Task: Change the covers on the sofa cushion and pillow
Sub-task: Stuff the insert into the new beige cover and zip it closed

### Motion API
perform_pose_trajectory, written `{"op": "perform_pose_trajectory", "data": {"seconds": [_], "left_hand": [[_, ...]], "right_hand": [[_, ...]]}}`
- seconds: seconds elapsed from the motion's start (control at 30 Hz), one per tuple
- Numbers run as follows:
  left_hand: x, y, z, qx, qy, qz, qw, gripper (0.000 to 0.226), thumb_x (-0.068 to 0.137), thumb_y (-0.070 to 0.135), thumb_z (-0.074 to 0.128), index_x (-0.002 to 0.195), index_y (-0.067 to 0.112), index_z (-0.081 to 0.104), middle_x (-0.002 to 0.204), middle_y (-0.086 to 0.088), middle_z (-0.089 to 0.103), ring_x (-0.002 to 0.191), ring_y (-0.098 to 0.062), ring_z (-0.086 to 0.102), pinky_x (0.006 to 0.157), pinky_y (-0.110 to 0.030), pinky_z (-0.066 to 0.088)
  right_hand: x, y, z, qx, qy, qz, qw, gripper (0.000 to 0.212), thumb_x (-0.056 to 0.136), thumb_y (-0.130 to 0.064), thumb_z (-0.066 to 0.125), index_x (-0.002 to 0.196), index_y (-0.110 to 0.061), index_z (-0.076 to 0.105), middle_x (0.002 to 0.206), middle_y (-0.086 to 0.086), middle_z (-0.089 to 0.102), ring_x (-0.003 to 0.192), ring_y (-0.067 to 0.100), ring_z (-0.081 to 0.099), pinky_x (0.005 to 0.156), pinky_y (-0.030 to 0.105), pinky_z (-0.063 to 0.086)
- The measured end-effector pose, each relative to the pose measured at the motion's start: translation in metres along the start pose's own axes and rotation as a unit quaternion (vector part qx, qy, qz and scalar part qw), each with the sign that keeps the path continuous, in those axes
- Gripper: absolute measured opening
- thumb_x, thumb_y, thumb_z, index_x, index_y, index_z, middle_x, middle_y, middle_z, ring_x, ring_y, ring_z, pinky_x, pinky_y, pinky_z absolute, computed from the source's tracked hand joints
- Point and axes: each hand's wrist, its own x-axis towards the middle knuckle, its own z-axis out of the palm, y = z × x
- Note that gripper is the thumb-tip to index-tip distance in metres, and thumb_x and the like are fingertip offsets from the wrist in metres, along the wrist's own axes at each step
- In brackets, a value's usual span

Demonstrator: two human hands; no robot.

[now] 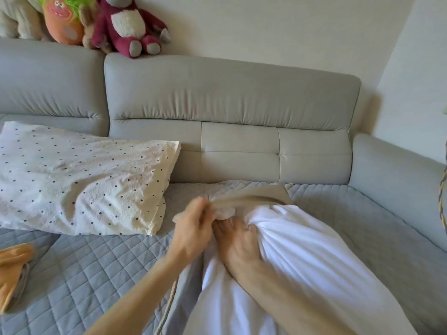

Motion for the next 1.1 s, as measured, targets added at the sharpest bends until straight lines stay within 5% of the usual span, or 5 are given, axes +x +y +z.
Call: {"op": "perform_pose_trajectory", "data": {"seconds": [0.23,0.4,0.57,0.73,1.1], "left_hand": [[-0.024,-0.011,0.013,0.105,-0.089,0.004,0.990,0.021,0.102,0.030,0.041,0.082,0.024,0.042,0.080,0.013,0.052,0.072,-0.010,0.050,0.063,-0.029,0.039],[-0.051,-0.037,-0.001,0.135,-0.150,-0.062,0.977,0.021,0.083,0.046,0.032,0.090,0.027,0.037,0.088,0.010,0.049,0.083,-0.020,0.050,0.066,-0.034,0.037],[-0.057,-0.035,-0.009,0.163,-0.185,-0.078,0.966,0.031,0.090,0.024,0.058,0.084,0.034,0.030,0.083,0.014,0.044,0.075,-0.014,0.044,0.060,-0.027,0.033],[-0.033,-0.014,-0.021,0.218,-0.169,-0.037,0.960,0.018,0.089,0.019,0.056,0.097,0.023,0.040,0.078,0.007,0.053,0.074,-0.031,0.057,0.057,-0.035,0.033],[0.057,0.060,0.001,0.411,-0.186,0.225,0.864,0.044,0.083,0.030,0.058,0.119,0.044,0.038,0.095,0.010,0.059,0.068,-0.027,0.065,0.047,-0.032,0.046]], "right_hand": [[0.026,-0.010,0.010,0.194,-0.258,0.201,0.925,0.036,0.101,-0.021,0.032,0.121,-0.013,0.061,0.112,-0.004,0.061,0.115,0.010,0.053,0.109,0.027,0.033],[-0.012,0.013,-0.041,0.292,-0.265,-0.018,0.919,0.069,0.088,-0.039,0.060,0.149,-0.022,0.034,0.157,0.002,0.033,0.143,0.023,0.029,0.117,0.036,0.023],[-0.054,0.090,-0.102,0.652,-0.221,0.109,0.717,0.020,0.084,-0.030,0.069,0.099,-0.023,0.079,0.113,-0.013,0.072,0.116,-0.002,0.059,0.100,0.023,0.043],[-0.059,0.172,-0.102,0.355,-0.106,0.342,0.863,0.060,0.082,-0.077,0.052,0.122,-0.034,0.064,0.129,-0.010,0.064,0.124,0.017,0.055,0.102,0.031,0.042],[-0.079,0.155,-0.054,0.576,-0.212,0.471,0.634,0.075,0.062,-0.032,0.075,0.131,-0.027,0.048,0.110,-0.009,0.059,0.089,0.001,0.056,0.065,0.024,0.042]]}}
